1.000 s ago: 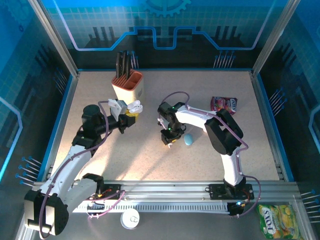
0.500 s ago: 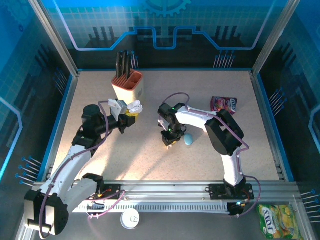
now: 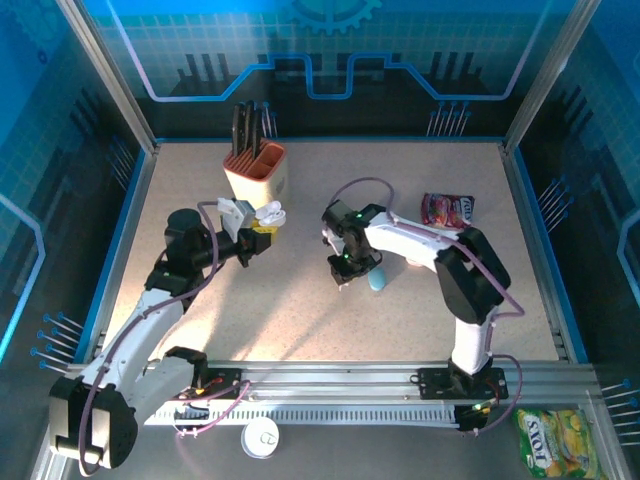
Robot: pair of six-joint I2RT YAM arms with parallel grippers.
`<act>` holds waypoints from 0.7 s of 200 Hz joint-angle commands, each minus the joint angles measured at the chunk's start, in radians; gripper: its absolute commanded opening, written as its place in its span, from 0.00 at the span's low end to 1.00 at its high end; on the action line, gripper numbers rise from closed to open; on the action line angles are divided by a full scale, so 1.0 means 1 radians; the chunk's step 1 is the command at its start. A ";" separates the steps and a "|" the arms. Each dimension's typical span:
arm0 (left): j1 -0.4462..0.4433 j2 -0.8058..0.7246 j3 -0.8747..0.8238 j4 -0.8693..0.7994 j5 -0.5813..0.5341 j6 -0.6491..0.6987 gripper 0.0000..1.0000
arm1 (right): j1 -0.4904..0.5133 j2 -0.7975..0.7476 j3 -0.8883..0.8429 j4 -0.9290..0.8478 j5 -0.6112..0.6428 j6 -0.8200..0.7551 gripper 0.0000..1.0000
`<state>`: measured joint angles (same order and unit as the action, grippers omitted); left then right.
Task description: Insert wireless bluetooth earbuds into charging case
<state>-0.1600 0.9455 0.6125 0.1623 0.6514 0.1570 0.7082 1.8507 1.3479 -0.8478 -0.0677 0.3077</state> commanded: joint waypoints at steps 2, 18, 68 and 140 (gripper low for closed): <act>-0.005 0.011 0.022 0.008 0.023 0.012 0.16 | -0.019 -0.124 -0.012 0.089 0.078 0.010 0.21; -0.014 0.024 0.028 0.009 0.034 0.007 0.15 | -0.021 -0.196 -0.017 0.135 0.110 -0.007 0.21; -0.073 0.080 0.058 -0.002 0.037 0.017 0.16 | -0.022 -0.355 0.038 0.199 0.194 -0.085 0.20; -0.149 0.179 0.131 -0.052 0.056 0.016 0.16 | 0.024 -0.445 0.163 0.222 0.222 -0.207 0.21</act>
<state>-0.2924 1.0969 0.6949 0.1368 0.6659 0.1589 0.7040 1.4406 1.4555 -0.6563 0.1326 0.1623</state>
